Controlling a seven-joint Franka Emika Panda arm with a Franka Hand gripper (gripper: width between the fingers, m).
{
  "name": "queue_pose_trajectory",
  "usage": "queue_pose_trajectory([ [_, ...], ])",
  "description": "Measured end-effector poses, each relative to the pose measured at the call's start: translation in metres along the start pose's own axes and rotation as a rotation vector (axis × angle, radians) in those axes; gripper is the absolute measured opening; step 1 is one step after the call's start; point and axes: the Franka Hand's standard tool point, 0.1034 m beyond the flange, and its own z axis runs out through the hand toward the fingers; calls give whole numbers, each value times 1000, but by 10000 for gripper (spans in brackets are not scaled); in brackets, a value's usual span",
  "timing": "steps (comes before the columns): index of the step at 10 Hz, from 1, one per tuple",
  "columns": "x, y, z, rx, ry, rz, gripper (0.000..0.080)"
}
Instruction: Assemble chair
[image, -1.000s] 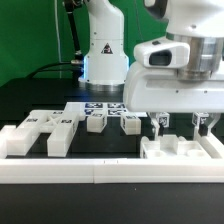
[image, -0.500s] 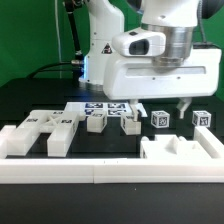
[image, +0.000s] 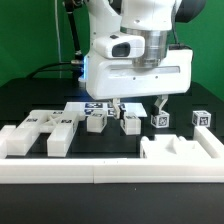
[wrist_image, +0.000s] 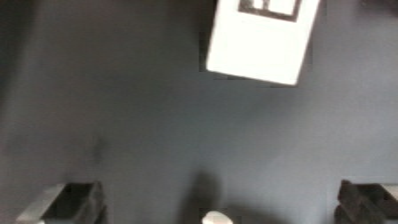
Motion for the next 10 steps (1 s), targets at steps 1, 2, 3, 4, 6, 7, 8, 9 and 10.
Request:
queue_pose_trajectory([
  [1,0,0,0,0,0,0,649],
  [2,-2,2,2,3,-4,-7,649],
  [3,-10,15,12,23,-19,-1,649],
  [4,-17,21,17,29,-36,5,649],
  [6,-21,18,17,43,-75,-1,649],
  [7,-24,13,17,63,-138,5,649],
  [8,-23,10,18,80,-200,4,649],
  [9,-20,9,18,87,-232,6,649],
  [10,-22,5,15,91,-307,17,649],
])
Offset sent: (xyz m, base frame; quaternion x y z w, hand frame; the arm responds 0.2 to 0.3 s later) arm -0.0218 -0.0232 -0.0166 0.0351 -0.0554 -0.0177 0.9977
